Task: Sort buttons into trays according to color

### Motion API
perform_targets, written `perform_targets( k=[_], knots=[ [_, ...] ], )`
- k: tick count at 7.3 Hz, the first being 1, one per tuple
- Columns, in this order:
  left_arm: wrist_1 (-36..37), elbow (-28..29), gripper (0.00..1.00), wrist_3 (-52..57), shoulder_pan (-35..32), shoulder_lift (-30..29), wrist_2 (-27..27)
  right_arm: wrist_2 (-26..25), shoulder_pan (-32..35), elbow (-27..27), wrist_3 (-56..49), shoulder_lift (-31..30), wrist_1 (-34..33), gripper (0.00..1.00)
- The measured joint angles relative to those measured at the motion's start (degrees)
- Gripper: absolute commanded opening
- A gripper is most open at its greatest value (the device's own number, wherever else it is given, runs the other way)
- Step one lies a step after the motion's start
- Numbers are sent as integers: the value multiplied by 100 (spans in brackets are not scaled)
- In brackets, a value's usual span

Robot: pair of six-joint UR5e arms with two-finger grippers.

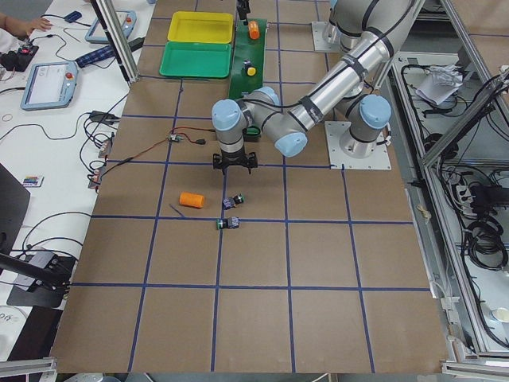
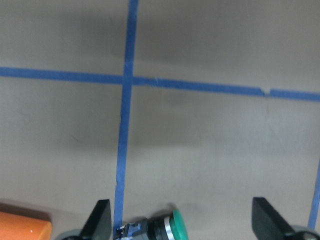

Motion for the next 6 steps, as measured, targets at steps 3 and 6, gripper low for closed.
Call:
perform_targets(
  k=[3, 6],
  knots=[
    [42, 464, 100, 1035, 389, -637, -157, 38, 23, 385, -868, -221, -389, 98],
    [44, 515, 100, 1347, 544, -1013, -238, 66, 36, 408, -2966, -325, -447, 98]
  ],
)
